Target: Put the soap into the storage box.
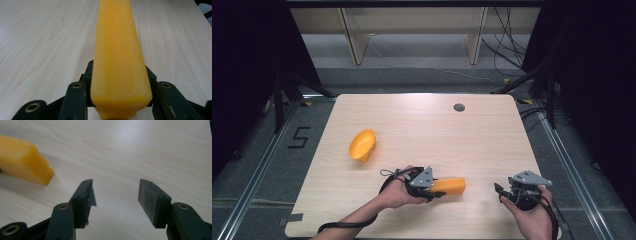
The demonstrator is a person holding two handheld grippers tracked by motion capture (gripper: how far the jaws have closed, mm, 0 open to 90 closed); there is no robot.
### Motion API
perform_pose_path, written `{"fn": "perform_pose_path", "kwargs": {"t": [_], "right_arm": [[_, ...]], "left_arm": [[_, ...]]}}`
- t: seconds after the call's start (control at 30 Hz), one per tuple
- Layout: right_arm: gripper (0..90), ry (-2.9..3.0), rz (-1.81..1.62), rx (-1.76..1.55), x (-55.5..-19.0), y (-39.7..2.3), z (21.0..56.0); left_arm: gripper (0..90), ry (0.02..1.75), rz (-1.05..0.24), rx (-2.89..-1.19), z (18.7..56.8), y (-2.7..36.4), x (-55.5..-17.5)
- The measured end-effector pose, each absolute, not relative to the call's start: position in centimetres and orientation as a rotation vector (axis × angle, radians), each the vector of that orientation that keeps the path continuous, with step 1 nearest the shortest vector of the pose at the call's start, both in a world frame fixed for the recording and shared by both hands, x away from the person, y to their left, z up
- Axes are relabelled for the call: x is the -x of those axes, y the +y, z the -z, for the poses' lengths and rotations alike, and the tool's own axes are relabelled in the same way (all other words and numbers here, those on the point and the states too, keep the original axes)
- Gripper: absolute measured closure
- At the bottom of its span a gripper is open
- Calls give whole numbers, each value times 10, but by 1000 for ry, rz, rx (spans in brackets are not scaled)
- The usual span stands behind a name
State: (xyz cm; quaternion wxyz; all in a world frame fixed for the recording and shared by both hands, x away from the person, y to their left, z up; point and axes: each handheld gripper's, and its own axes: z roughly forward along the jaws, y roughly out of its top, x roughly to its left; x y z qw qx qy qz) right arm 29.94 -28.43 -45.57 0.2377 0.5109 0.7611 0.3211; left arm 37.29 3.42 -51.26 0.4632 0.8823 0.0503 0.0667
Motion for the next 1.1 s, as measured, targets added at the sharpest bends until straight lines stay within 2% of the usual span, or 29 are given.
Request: {"fn": "perform_pose_path", "kwargs": {"t": [0.2, 0.4, 0.73, 0.83, 1.1], "right_arm": [[463, 2089, -893, -1392, -299, -284, 454], [463, 2081, -901, -1394, -299, -284, 454], [463, 2082, -900, -1399, -298, -283, 454], [463, 2083, -893, -1392, -298, -284, 454], [464, 2061, -907, -1433, -297, -281, 453]], "left_arm": [[601, 149, -178, -2206, 506, 31, -370], [601, 234, -232, -2159, 500, 31, -361], [602, 517, -350, -1982, 484, 58, -335], [602, 545, -406, -1951, 476, 66, -330], [602, 634, -432, -1873, 467, 80, -325]]}}
